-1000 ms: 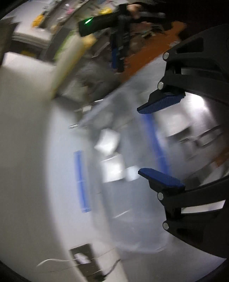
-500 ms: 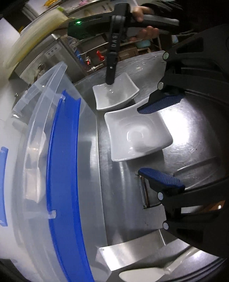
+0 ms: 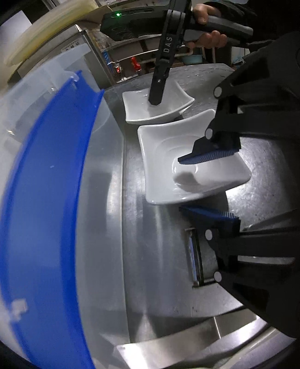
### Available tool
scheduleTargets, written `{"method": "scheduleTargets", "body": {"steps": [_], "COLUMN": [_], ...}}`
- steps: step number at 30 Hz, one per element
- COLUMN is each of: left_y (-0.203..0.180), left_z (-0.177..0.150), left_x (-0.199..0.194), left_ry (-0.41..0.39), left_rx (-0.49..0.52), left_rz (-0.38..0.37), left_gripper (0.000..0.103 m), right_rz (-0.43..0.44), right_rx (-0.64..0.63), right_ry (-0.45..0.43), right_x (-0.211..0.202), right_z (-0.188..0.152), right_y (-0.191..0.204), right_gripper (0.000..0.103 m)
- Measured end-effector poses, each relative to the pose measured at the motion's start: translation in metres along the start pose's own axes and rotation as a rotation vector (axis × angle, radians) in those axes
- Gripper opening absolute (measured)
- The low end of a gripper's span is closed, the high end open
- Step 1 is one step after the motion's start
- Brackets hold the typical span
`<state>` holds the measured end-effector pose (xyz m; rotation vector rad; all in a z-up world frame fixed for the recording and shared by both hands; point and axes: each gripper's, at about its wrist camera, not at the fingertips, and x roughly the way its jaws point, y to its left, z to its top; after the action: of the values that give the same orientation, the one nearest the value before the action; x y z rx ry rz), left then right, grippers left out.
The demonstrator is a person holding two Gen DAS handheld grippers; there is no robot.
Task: Organize utensils
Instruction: 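Grasp another white dish with the left tool while the right tool grasps one, then lower both held dishes into the clear box and open both tools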
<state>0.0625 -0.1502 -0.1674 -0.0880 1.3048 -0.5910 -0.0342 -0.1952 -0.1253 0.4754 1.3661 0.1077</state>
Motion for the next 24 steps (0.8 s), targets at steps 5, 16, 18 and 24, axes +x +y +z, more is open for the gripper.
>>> {"method": "scheduleTargets", "body": {"steps": [5, 16, 18, 24], "left_y": [0.001, 0.009, 0.013, 0.007], "left_z": [0.001, -0.001, -0.003, -0.009], "left_x": [0.004, -0.007, -0.013, -0.054], "left_ry": [0.007, 0.006, 0.004, 0.002], "left_rx": [-0.005, -0.065, -0.082, -0.049], "left_rz": [0.004, -0.099, -0.136, -0.181], "left_gripper": [0.014, 0.006, 0.006, 0.006], "right_rz": [0.040, 0.173, 0.212, 0.317], "right_rx": [-0.004, 0.111, 0.138, 0.132], "right_ry": [0.006, 0.025, 0.025, -0.034], "right_x": [0.004, -0.006, -0.012, -0.063], "right_z": [0.001, -0.011, -0.016, -0.027], "right_y": [0.000, -0.024, -0.032, -0.037], "right_gripper": [0.012, 0.007, 0.007, 0.007]}}
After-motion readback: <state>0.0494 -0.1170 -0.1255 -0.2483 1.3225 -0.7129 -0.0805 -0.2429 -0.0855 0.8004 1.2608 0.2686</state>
